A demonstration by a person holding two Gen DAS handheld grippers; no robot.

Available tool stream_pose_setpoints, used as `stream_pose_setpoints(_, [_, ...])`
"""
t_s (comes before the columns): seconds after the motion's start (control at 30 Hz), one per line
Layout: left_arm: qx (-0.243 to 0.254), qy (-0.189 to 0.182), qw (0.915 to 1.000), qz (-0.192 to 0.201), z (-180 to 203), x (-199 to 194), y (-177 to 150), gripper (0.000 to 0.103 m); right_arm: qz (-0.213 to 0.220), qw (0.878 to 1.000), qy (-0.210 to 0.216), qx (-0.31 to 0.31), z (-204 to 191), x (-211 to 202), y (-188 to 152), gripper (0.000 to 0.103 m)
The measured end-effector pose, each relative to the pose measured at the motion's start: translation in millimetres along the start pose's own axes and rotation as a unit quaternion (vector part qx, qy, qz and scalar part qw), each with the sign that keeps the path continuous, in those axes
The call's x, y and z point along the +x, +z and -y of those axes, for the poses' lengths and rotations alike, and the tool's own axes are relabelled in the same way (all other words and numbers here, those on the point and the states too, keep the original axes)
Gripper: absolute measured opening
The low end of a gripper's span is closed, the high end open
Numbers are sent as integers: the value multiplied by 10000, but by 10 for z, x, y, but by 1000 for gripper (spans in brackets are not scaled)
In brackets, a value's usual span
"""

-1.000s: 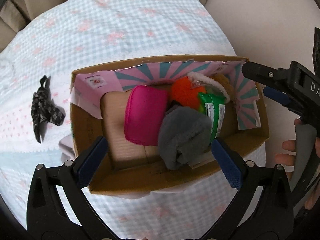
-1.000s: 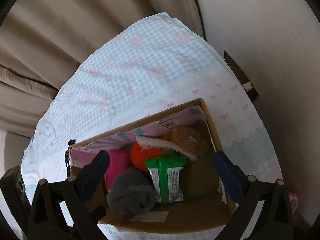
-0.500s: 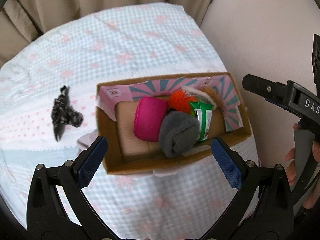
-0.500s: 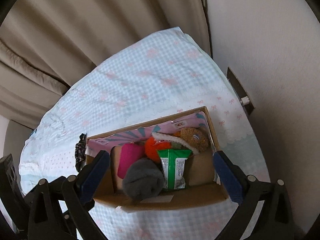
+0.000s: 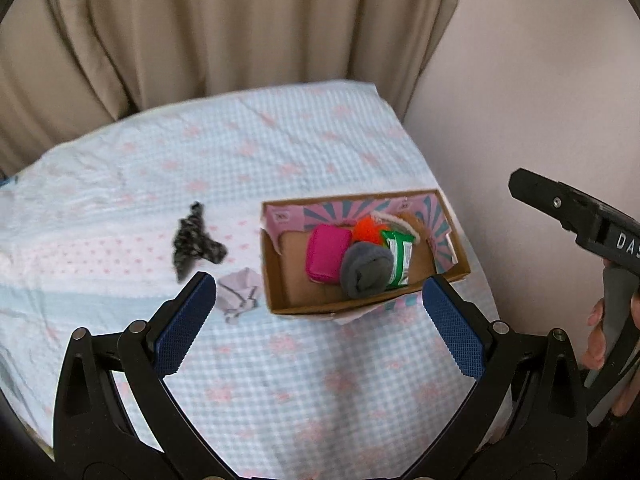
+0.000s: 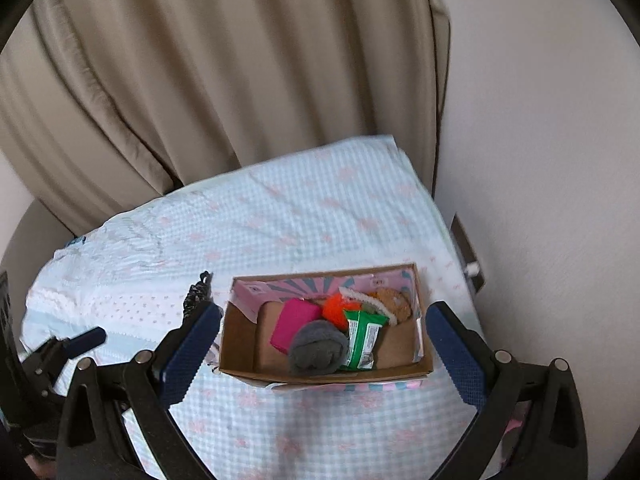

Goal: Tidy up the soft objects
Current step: 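Lift both tools away from the box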

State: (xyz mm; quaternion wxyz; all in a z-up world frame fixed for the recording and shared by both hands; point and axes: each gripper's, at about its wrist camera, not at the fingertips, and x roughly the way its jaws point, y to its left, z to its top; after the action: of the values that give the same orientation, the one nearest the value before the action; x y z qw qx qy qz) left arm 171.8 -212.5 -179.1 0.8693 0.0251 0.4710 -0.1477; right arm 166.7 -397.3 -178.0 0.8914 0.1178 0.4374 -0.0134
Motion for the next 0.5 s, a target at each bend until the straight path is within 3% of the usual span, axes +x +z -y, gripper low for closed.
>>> stream_pose_setpoints(0.3, [-306, 316, 9961, 767, -373, -889, -413, 103, 470, 9974, 136, -528, -467, -653, -267, 103])
stream_pose_setpoints(0.5, [-708, 583, 9911, 967, -801, -1300, -725, 103, 620, 9949, 305, -729, -786, -863, -488, 103])
